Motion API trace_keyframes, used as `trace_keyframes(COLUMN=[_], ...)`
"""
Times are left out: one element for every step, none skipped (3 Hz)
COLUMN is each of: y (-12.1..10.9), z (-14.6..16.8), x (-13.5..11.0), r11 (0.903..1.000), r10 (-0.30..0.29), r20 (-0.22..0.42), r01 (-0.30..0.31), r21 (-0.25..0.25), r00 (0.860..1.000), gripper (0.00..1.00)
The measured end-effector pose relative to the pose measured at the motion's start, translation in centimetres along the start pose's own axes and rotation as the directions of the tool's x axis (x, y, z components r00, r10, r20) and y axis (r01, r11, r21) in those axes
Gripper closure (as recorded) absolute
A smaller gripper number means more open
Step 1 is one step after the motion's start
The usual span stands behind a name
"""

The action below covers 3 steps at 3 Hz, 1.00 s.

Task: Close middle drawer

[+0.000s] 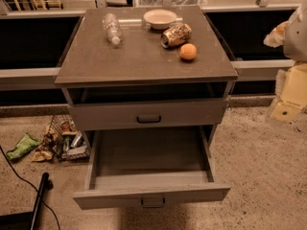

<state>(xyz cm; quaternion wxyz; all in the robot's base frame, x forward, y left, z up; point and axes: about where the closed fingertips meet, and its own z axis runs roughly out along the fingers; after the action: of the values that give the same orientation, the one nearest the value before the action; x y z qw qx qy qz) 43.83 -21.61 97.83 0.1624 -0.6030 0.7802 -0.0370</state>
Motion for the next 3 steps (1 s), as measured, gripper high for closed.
trace_keyframes(y=[0.0, 0.1, 1.7], z=[0.0, 0.6, 4.5], x=[0.0, -0.1, -0.2], r11=[1.0, 1.0, 0.997], r10=[0.0, 0.0, 0.0], r20=[0.0, 0.007, 0.039], r01=[0.0, 0.0, 0.003], r21=[0.0, -0.007, -0.077], r00=[1.0, 1.0, 0.999], gripper=[0.0, 0.0, 0.0])
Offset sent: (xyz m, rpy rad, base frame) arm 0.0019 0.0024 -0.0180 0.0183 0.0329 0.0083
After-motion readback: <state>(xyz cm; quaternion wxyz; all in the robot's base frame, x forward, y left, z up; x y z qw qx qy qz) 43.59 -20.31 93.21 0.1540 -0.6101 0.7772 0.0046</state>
